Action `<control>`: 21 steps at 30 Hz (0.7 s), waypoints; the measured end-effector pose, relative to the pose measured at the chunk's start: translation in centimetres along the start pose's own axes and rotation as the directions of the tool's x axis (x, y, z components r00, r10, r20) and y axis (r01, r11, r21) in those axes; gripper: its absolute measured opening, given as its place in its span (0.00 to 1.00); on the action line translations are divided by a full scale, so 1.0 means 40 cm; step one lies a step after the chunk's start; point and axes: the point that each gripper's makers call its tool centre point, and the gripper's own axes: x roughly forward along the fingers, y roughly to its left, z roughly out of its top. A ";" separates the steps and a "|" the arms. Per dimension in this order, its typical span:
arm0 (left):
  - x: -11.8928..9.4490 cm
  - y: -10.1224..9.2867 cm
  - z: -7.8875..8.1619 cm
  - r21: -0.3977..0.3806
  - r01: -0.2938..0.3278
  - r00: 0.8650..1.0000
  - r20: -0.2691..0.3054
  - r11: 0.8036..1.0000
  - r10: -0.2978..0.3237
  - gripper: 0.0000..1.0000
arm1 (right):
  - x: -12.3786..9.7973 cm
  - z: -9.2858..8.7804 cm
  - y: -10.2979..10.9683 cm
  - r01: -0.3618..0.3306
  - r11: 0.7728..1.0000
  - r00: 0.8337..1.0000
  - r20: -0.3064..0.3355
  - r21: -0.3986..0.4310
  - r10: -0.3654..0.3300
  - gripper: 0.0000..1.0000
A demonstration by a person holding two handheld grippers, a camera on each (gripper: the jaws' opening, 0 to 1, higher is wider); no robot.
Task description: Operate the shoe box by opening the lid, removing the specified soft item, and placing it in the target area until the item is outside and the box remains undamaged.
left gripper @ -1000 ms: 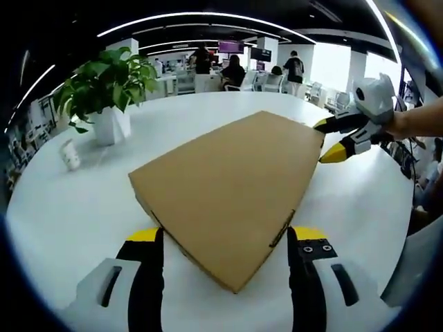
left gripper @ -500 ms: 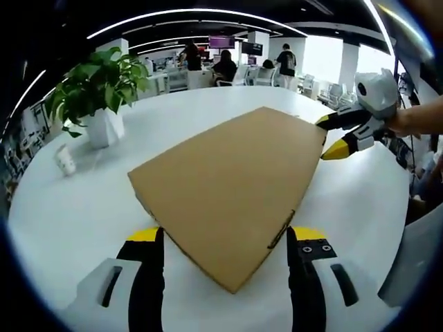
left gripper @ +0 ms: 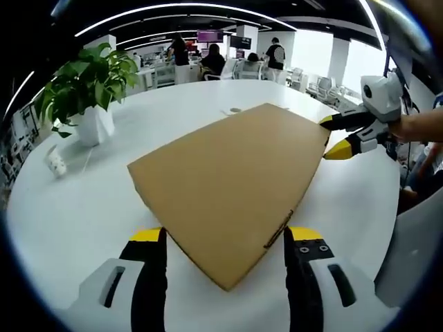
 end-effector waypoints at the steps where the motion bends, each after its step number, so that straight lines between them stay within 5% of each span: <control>1: -0.001 0.001 -0.001 0.004 0.004 1.000 -0.004 1.000 -0.004 0.70 | -0.001 -0.001 0.002 0.003 1.000 1.000 0.001 0.001 -0.003 0.49; 21: -0.024 -0.010 -0.011 0.106 0.077 0.995 -0.064 0.991 -0.071 0.70 | -0.046 -0.029 0.066 0.091 0.992 0.996 -0.007 0.089 -0.090 0.47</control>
